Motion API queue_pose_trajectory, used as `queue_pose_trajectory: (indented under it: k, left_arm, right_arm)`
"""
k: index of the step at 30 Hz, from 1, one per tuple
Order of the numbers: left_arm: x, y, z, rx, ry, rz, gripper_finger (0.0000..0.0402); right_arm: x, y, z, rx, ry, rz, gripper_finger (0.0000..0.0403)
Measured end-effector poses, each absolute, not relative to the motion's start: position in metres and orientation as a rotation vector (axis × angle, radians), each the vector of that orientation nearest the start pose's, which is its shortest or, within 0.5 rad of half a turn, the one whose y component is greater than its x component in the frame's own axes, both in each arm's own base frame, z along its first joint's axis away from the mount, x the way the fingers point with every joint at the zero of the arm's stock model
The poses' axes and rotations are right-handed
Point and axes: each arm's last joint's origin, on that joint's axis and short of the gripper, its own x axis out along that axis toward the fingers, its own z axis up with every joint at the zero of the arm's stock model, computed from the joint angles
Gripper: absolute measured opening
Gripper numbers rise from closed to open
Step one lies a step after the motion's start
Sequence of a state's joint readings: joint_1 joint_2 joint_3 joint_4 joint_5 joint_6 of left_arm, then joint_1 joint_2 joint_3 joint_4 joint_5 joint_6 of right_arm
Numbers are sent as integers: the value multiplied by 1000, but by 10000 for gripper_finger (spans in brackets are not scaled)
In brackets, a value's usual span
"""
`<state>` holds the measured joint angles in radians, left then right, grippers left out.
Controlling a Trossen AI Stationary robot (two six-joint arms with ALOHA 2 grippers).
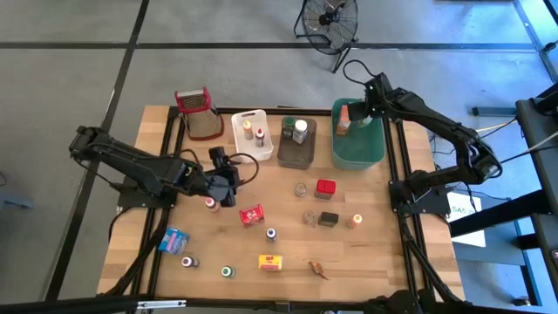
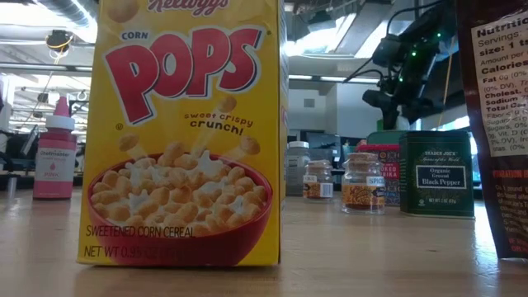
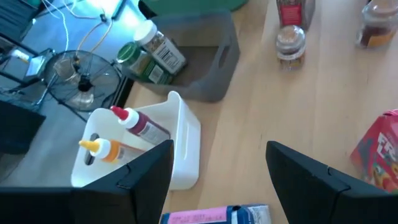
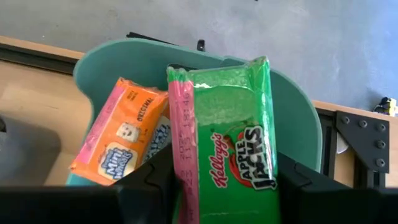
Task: Pick & Place Kitchen Items
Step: Put the green cereal box into the green bin
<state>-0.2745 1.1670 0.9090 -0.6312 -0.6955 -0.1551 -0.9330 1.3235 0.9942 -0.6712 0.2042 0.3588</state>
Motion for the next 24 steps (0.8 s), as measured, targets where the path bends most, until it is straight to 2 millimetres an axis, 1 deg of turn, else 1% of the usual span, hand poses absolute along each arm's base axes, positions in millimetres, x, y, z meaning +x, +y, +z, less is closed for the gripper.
queue_pose_trajectory:
  k: [6, 11, 16, 24]
  left_arm:
    - [214, -42, 262, 223, 693, 411, 251]
    - [212, -42, 256, 207, 682, 382, 251]
    - [214, -43, 254, 213, 655, 372, 251]
    - [214, -44, 251, 195, 668, 318, 251]
  right_arm:
    - [143, -212, 248, 701, 799, -1243, 157]
    - [141, -212, 240, 713, 804, -1252, 158]
    - [135, -214, 228, 720, 782, -1276, 158]
    - [128, -215, 209, 723, 752, -1297, 158]
